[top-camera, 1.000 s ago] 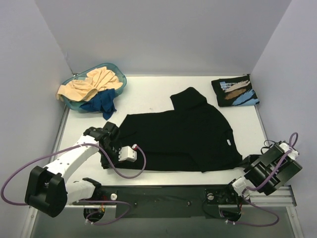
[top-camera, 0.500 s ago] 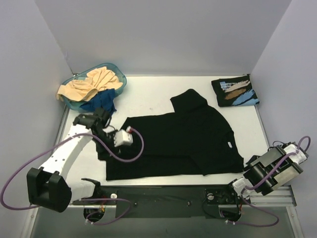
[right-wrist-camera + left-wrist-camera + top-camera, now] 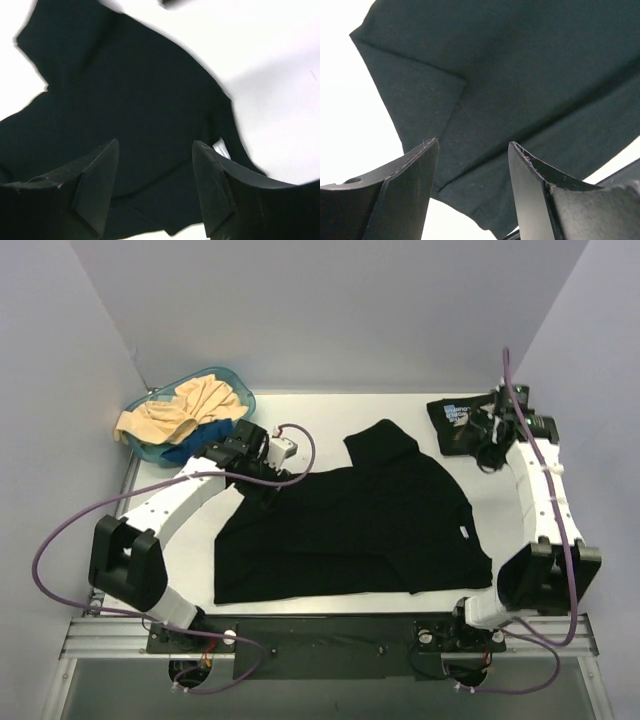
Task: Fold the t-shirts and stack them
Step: Fold the flattened tshirt in 1/3 of the way, then grap the side of the flattened tshirt furthest away from the robot with both arms
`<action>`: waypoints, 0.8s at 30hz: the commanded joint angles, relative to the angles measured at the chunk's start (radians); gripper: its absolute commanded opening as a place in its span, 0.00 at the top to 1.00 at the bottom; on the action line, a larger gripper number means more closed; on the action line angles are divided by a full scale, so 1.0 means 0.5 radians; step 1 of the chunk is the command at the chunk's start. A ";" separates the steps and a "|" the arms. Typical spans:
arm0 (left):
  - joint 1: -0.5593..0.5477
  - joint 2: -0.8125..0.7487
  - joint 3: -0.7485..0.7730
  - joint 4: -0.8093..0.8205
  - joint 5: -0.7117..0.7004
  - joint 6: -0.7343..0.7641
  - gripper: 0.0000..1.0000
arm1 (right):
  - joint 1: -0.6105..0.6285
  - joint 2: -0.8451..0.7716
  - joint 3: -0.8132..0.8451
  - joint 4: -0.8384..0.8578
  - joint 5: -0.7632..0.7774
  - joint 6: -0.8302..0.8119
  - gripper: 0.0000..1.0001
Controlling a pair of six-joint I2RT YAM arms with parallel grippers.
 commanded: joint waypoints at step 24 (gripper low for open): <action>-0.060 0.825 0.202 0.337 -0.541 -1.082 0.31 | 0.400 2.309 1.992 -0.022 -0.568 -0.033 0.74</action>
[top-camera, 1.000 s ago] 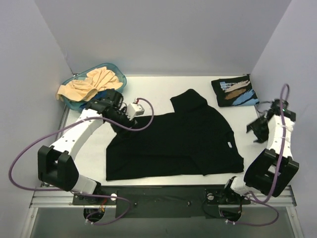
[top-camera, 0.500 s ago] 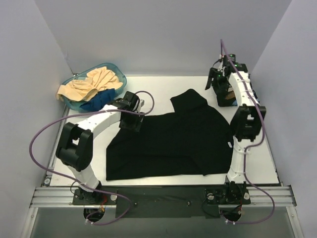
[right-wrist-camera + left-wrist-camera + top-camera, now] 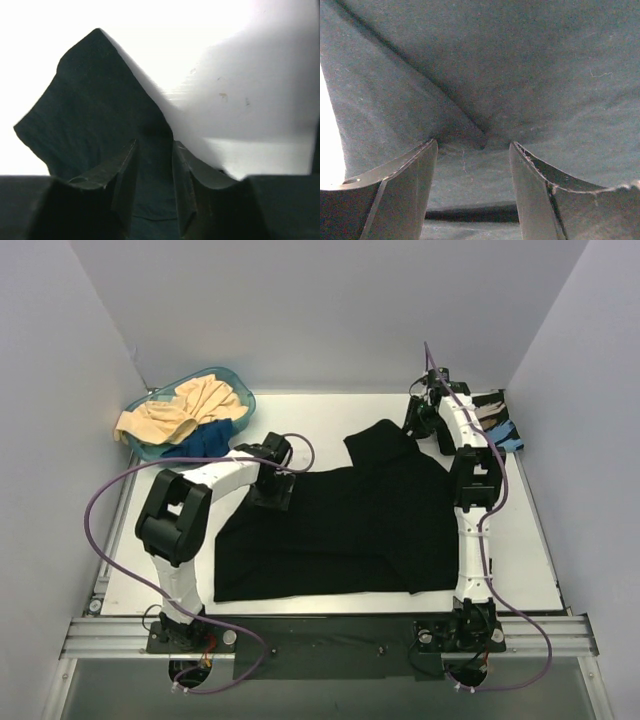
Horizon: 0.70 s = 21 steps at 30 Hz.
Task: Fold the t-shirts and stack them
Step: Grap the side of the flattened tshirt furthest away from the robot with both arms
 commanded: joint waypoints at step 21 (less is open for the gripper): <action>0.038 0.170 0.271 0.065 -0.305 0.001 0.48 | 0.005 -0.193 -0.252 0.125 -0.191 0.100 1.00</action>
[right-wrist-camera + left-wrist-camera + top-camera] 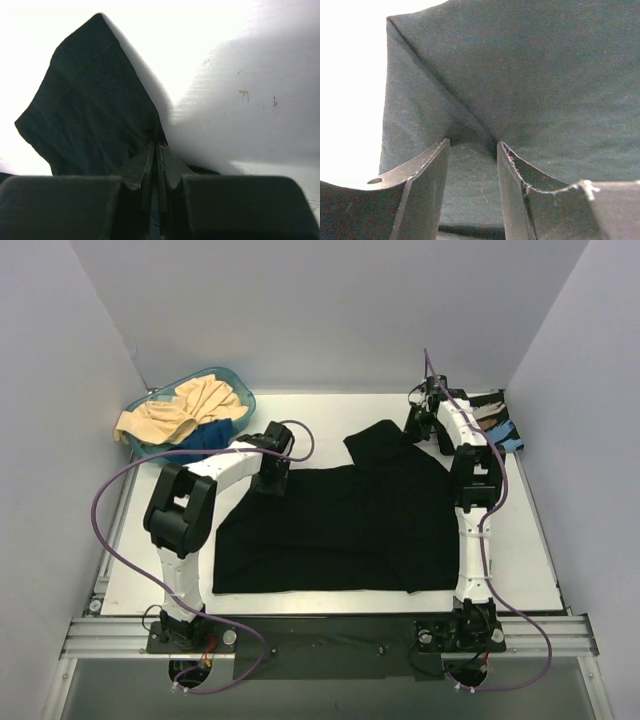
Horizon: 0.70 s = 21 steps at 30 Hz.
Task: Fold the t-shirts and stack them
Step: Grap the side of the flattened tshirt furthest away from the robot with both arms
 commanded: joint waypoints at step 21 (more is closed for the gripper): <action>0.371 -0.652 -0.132 -0.271 0.405 1.861 1.00 | -0.071 -1.112 -1.032 -0.076 -0.271 -0.149 1.00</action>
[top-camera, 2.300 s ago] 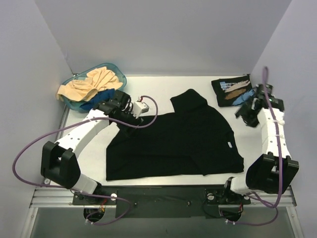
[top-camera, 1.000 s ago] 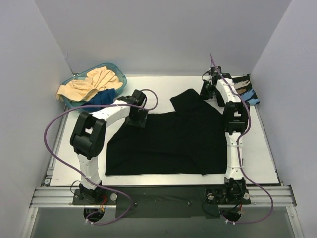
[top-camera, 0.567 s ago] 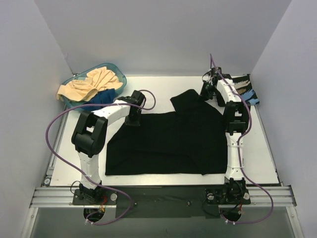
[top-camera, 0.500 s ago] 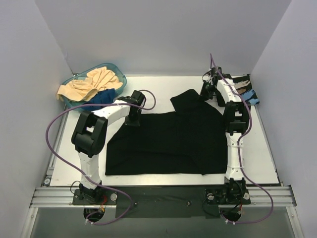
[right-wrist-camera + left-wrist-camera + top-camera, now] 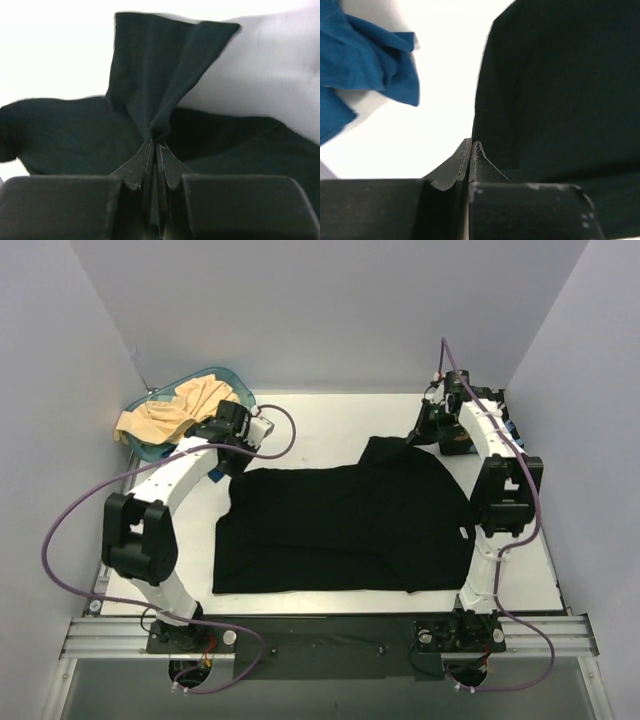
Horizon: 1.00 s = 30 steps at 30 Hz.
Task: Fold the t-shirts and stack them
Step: Grap the side of the flattened tshirt furthest away from the robot with both arms, then fold the other side of the tshirt into a rectangle
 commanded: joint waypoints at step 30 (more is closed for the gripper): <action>0.200 -0.413 -0.450 0.576 -0.044 1.925 1.00 | -0.272 -0.899 -1.035 -0.533 0.040 -0.197 1.00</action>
